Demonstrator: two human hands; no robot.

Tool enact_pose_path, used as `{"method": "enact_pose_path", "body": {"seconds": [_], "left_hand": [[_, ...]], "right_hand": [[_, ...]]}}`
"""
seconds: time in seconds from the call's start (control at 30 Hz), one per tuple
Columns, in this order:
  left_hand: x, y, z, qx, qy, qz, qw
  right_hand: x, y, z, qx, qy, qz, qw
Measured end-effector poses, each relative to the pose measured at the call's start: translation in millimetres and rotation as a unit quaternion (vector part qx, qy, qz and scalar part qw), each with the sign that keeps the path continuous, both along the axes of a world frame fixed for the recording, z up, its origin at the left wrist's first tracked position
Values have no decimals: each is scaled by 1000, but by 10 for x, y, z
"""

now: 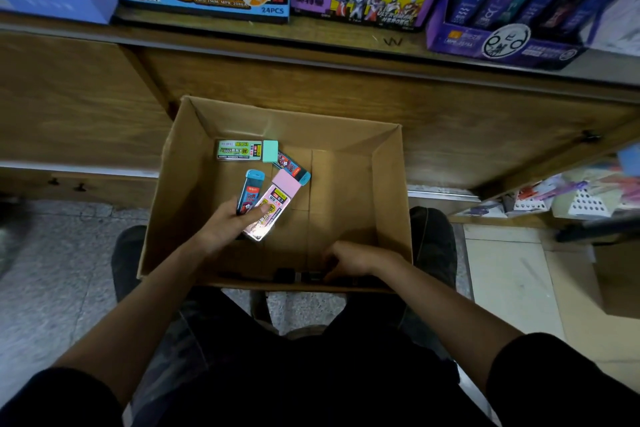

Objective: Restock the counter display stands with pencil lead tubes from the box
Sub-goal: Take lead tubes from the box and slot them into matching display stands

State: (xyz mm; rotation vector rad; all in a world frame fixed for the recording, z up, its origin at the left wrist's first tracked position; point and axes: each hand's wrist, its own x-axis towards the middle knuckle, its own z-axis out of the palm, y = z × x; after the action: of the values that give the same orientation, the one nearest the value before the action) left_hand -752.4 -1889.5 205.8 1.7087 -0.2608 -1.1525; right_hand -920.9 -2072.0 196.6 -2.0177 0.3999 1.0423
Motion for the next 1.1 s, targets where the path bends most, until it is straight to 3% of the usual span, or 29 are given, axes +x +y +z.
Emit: {"method": "enact_pose_path", "body": {"seconds": [0.13,0.23,0.37,0.47,0.67,0.8,0.97,1.1], "left_hand": [[-8,5,58,-19,10,16,1000],[-38,-35,95,-32,22,59,998],[-109,-155,200,-51,75,117,989],[-184,-303,332,-89,139,140,976],[-327,-607,570,-177,147,142,963],[-362,-703,718,-199,82,139,967],[-377,-736,895,-207,72,139,966],[-400,-747,1041,-210,57,105,970]], "right_hand": [[-26,-40,3,-23,-33,-26,999],[-15,-125,59,4,-64,-146,987],[111,-202,280,69,-174,-363,913],[225,-174,511,147,-215,-435,862],[349,-61,833,201,-256,-424,845],[330,-24,1007,208,-272,-408,846],[271,-46,1226,141,-291,-361,875],[247,-105,1368,109,-306,-365,872]]}}
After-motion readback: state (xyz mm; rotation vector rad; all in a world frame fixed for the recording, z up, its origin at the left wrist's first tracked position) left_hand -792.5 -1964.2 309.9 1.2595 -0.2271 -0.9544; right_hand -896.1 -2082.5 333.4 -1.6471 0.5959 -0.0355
